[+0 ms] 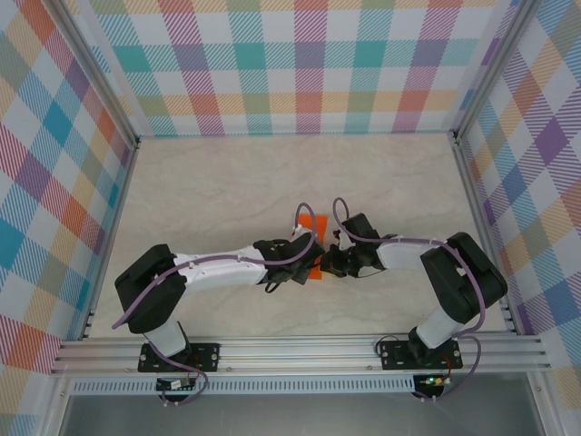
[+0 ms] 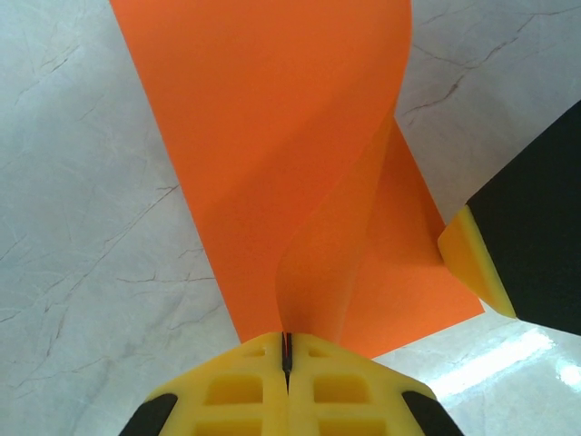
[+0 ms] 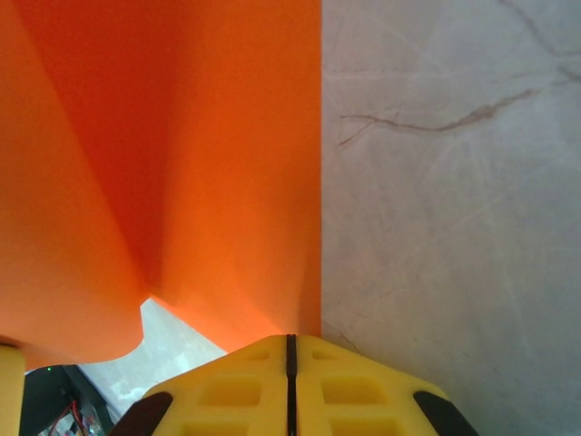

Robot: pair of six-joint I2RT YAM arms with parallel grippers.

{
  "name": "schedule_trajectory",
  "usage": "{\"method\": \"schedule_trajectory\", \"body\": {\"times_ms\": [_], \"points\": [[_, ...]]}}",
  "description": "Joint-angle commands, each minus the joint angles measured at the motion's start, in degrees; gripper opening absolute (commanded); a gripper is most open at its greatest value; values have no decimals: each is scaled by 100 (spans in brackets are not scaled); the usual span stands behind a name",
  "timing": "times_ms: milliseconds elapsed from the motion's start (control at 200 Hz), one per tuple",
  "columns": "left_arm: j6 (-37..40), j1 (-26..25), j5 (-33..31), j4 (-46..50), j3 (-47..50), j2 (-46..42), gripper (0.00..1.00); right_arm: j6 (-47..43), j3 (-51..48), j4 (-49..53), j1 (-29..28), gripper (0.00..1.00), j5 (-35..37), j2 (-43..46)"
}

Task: Fold a paper plane with a square sheet of paper (fold left side to right side)
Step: Fold the triangle a second time at the center of the table.

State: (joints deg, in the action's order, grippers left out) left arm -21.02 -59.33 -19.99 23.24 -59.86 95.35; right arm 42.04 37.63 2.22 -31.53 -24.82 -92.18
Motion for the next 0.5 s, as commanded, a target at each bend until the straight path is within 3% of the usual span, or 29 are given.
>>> {"method": "schedule_trajectory", "body": {"times_ms": [0,495], "points": [[-76,76,-48,144,27,-152,0,-22,183,269,-42,9,196,-88],[227,465,137,57,-52,74,0,-231,437,736,-103,10,315,-467]]}}
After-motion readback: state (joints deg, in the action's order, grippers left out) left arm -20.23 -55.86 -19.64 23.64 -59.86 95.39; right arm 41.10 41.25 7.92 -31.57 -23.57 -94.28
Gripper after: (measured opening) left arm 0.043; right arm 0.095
